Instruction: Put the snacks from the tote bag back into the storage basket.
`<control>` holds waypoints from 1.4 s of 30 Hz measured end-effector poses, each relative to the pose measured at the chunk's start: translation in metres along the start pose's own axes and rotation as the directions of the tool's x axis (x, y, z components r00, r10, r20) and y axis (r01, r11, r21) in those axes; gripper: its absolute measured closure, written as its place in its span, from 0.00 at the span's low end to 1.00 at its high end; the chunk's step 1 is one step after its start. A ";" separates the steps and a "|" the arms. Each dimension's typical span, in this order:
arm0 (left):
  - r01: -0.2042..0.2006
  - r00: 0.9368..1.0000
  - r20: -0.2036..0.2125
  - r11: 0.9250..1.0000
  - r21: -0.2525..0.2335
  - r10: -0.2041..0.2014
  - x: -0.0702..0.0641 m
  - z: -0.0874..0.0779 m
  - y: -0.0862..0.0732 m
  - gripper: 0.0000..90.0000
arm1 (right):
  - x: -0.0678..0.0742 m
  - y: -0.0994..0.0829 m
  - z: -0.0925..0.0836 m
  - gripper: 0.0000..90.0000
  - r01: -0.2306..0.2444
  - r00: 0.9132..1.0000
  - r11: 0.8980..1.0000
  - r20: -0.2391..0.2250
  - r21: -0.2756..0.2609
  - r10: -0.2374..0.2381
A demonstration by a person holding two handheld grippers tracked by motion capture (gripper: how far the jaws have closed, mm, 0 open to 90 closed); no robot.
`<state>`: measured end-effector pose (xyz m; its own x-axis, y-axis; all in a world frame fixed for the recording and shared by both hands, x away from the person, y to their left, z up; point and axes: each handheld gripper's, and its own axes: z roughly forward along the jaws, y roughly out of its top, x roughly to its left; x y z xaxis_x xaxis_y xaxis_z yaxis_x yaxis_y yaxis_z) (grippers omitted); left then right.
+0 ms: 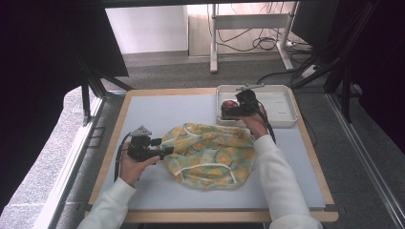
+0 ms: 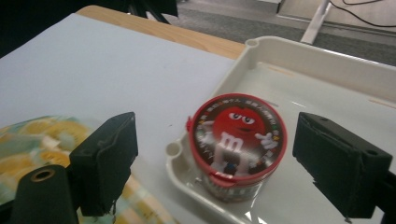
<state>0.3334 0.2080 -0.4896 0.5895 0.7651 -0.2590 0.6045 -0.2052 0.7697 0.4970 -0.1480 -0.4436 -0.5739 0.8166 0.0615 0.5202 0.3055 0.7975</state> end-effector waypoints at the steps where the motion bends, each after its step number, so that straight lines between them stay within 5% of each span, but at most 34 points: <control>1: -0.001 1.000 0.000 1.000 0.000 0.001 0.000 0.000 0.000 0.33 | 0.002 -0.001 -0.004 0.17 0.005 1.000 1.000 -0.006 -0.013 -0.005; 12: 0.003 1.000 0.001 1.000 -0.024 -0.003 0.002 -0.004 0.005 0.33 | 0.014 -0.022 -0.028 0.21 0.013 0.996 0.999 -0.085 -0.052 -0.017; 21: 0.001 1.000 -0.006 1.000 -0.016 -0.001 0.002 -0.002 0.003 0.33 | 0.017 -0.059 -0.062 0.24 0.037 0.991 0.997 -0.129 -0.073 -0.046; 34: 0.000 1.000 -0.006 1.000 -0.010 0.000 0.005 -0.002 0.003 0.33 | 0.017 -0.104 -0.117 0.25 0.065 0.988 0.994 -0.138 -0.088 -0.077; 42: -0.006 1.000 -0.009 1.000 -0.003 0.006 0.005 -0.001 0.003 0.33 | 0.013 -0.110 -0.122 0.25 0.058 0.989 0.994 -0.128 -0.096 -0.070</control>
<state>0.3373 0.2115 -0.4878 0.5881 0.7695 -0.2490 0.5995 -0.2080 0.7729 0.3553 -0.2301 -0.4572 -0.6854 0.7235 0.0820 0.4227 0.3037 0.8539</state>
